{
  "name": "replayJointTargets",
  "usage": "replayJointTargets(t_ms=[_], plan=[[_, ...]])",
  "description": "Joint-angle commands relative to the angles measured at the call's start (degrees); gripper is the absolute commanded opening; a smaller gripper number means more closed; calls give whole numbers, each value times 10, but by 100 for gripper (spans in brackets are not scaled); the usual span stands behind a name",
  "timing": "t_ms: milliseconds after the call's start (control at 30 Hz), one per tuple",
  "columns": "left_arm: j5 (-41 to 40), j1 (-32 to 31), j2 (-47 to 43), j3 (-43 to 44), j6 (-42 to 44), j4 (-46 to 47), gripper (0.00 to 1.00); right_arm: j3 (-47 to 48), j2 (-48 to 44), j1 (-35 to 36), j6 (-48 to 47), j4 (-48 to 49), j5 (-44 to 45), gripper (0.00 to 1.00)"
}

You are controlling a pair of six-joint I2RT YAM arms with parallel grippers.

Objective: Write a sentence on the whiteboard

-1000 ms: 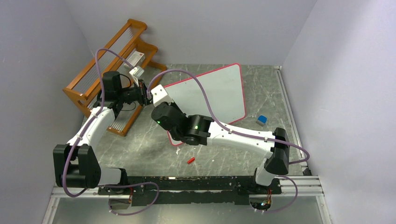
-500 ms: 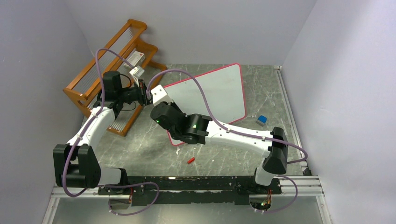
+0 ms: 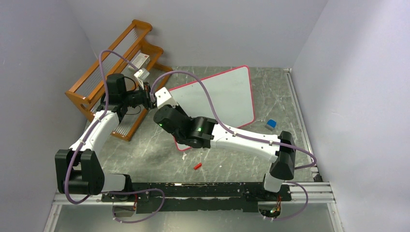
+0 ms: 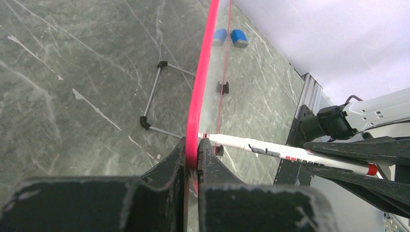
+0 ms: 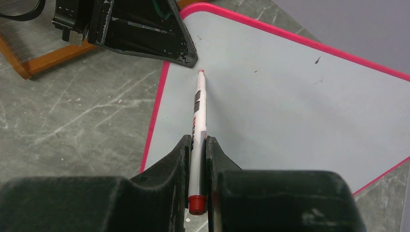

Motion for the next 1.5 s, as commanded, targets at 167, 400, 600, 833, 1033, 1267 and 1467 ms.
replayJointTargets(t_ms=[167, 400, 600, 833, 1033, 1267, 1467], plan=[[-30, -19, 6, -8, 54, -28, 5, 21, 16, -4, 23, -43, -15, 0], [-30, -19, 5, -8, 52, -26, 5, 26, 18, -4, 36, -64, -21, 0], [-32, -19, 5, -8, 52, -26, 5, 23, 19, -3, 51, -78, -26, 0], [-35, -19, 4, -9, 51, -24, 5, 16, 16, 2, 66, -92, -30, 0], [-36, -19, 3, -9, 51, -24, 5, 16, 18, 8, 75, -105, -27, 0], [-35, -19, 2, -9, 50, -23, 5, 16, 19, 14, 84, -116, -25, 0], [-35, -18, 2, -10, 50, -24, 5, 11, 5, 23, 85, -104, -9, 0]])
